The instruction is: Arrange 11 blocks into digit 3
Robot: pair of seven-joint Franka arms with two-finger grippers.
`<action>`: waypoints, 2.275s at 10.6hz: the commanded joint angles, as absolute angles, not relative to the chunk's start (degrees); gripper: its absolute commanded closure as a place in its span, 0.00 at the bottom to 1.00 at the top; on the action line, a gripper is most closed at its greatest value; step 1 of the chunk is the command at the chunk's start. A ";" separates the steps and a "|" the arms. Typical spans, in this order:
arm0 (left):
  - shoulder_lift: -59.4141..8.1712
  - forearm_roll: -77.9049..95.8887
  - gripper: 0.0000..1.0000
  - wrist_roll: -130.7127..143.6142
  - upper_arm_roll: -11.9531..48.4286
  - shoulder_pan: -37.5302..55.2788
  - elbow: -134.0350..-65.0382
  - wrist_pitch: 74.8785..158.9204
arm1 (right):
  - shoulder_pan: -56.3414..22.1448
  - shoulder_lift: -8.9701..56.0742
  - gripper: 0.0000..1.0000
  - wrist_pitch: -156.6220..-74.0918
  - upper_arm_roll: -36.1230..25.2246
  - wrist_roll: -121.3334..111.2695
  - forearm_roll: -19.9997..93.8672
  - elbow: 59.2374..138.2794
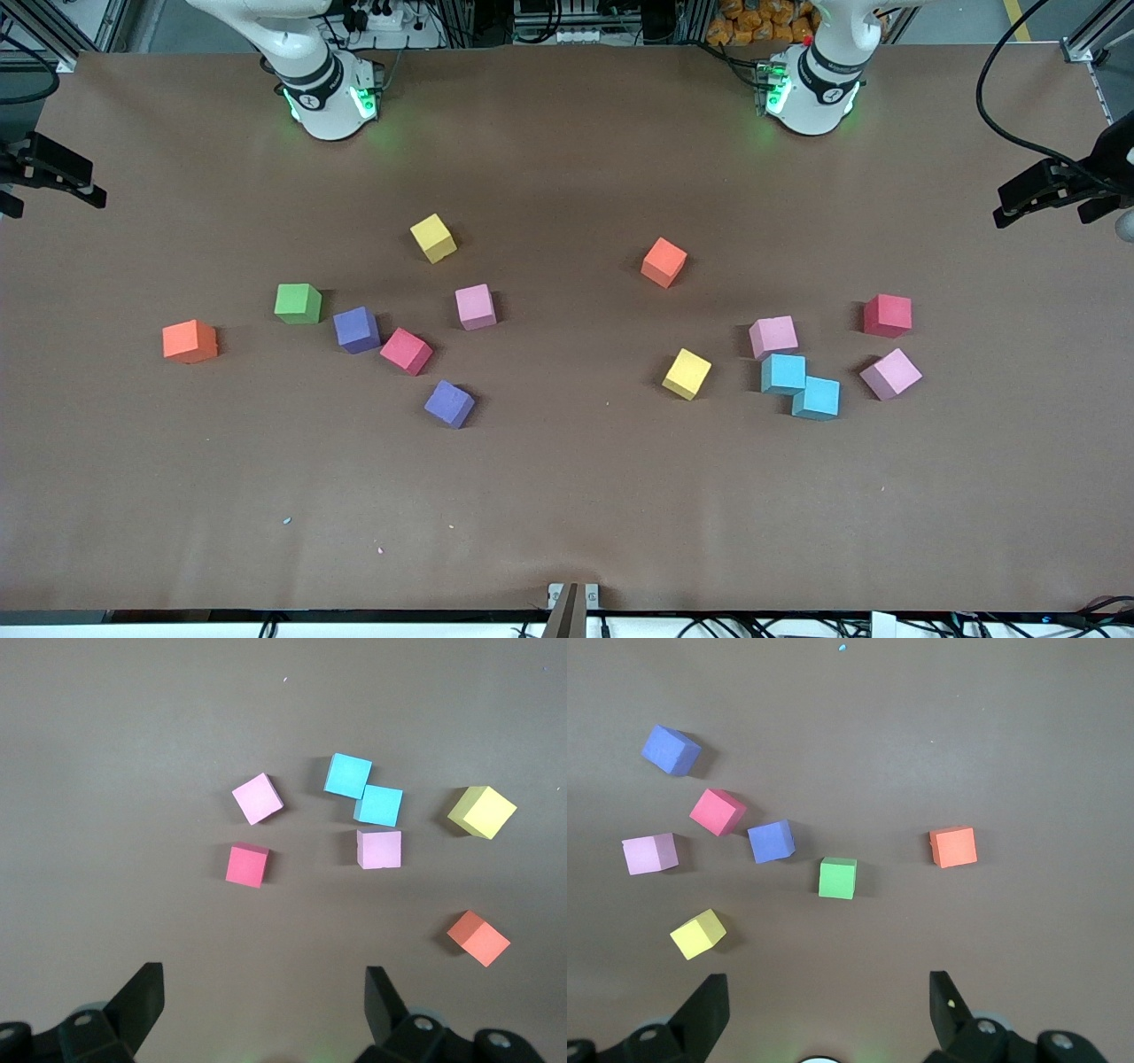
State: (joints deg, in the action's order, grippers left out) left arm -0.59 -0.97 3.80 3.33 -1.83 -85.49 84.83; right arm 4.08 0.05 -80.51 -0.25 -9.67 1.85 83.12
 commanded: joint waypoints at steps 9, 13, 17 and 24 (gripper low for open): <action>0.00 -1.49 0.00 5.79 8.15 -1.67 -85.60 83.85 | 4.04 0.70 0.00 -79.72 -0.44 -9.14 1.41 81.56; -0.70 -1.23 0.00 16.76 16.15 -1.58 -91.20 84.63 | 4.65 2.81 0.00 -79.80 -0.44 -8.97 1.93 81.39; 1.23 -1.23 0.00 29.86 23.19 -1.93 -105.61 94.45 | -2.70 6.93 0.00 -80.33 0.00 -9.40 2.46 82.00; -10.42 -1.32 0.00 69.71 34.53 -0.89 -117.07 114.74 | -20.73 20.82 0.00 -90.96 0.00 -8.96 2.37 82.79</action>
